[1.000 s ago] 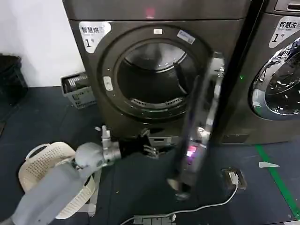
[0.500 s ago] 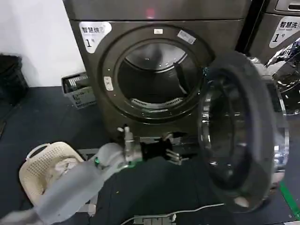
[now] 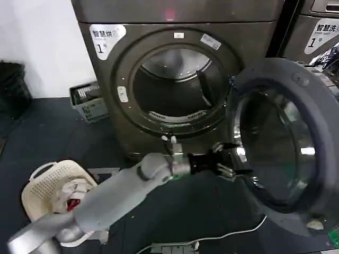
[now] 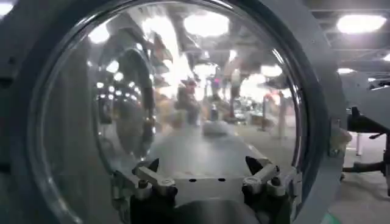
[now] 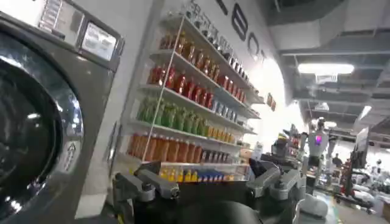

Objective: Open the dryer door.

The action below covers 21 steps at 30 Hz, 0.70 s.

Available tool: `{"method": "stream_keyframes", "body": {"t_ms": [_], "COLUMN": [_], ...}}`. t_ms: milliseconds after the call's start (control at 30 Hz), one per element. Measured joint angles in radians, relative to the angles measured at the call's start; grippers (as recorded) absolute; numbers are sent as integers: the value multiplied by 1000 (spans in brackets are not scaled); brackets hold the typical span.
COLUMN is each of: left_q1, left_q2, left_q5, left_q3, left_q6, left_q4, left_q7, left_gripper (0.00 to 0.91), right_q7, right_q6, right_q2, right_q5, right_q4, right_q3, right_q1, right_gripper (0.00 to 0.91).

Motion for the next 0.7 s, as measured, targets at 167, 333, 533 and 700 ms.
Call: {"method": "stream_keyframes", "body": {"t_ms": [167, 333, 533, 700], "left_q1": [-36, -62, -89, -114], "left_q2": [-53, -106, -167, -221], "left_q5": [4, 10, 13, 19], "left_q3": [28, 45, 49, 49], "left_q6": [-4, -15, -20, -20], "left_q4": [45, 90, 146, 193], "left_q7": [-12, -31, -42, -67], "left_gripper": [907, 907, 907, 907], "right_q7": [0, 20, 54, 70], "right_q6": [32, 33, 36, 13], "right_q2": [0, 2, 3, 3], "right_q5": [-7, -27, -70, -91], "right_q4": [-1, 0, -1, -1], "right_q3": [6, 17, 51, 83], "right_q1": [0, 1, -9, -17], "right_gripper": [907, 907, 907, 907]}}
